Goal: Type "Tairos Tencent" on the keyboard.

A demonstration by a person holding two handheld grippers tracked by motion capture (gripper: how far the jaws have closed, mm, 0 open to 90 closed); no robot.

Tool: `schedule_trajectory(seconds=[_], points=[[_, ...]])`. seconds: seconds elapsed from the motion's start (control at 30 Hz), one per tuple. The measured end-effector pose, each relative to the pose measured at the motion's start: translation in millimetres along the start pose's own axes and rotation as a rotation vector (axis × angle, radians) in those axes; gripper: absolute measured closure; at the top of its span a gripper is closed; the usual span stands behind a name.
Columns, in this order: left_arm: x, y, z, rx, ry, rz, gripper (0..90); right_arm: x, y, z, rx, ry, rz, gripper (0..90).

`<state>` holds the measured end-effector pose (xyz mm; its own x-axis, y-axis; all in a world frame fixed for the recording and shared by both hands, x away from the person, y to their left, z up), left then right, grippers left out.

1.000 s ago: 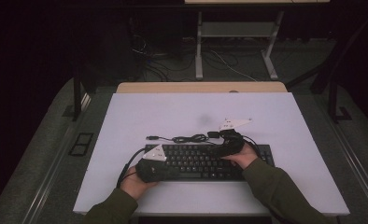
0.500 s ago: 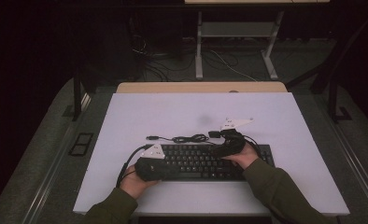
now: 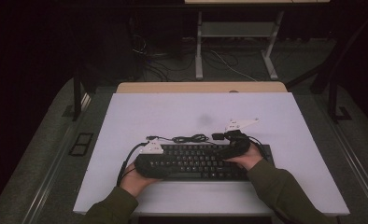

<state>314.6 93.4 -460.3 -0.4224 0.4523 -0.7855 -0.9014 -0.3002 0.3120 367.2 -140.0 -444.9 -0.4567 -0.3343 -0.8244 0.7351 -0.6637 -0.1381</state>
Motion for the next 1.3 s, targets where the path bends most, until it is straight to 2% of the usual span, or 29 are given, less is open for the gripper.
schedule_trajectory(seconds=[0.13, 0.37, 0.57, 0.8, 1.03, 1.3], points=[[-1.5, -1.9, -0.9, -0.013, 0.009, 0.001, 40.2, 3.2, 1.5, 6.0, -0.002, -0.004, 0.001, 24.1], [-3.9, -5.2, -1.3, -0.021, 0.029, -0.002, 34.3, 10.1, -1.2, 16.4, -0.032, -0.01, 0.02, 40.1], [-5.3, -7.7, -2.0, -0.031, 0.042, 0.0, 27.9, 15.9, -3.3, 24.0, -0.037, -0.017, 0.039, 53.3], [-6.7, -9.3, -5.3, -0.035, 0.042, -0.002, 26.0, 23.9, -6.7, 30.0, -0.04, -0.047, 0.062, 68.0], [-7.7, -9.9, -8.3, -0.036, 0.042, -0.001, 25.0, 34.6, -12.5, 33.3, -0.039, -0.095, 0.111, 81.2], [-8.2, -10.4, -9.9, -0.042, 0.037, -0.004, 25.0, 45.7, -15.6, 34.5, -0.046, -0.144, 0.154, 89.1]])
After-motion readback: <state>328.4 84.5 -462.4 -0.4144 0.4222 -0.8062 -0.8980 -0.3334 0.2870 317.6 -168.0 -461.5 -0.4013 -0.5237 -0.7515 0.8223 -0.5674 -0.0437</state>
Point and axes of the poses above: each handheld gripper's, and its own axes: z roughly backward along the jaws, x roughly out of its underside, y roughly to its right, the point moved 5 cm from there along -z, roughly forward along the jaws, and after that the axes turned 13 degrees about x, right-handed, at the moved point
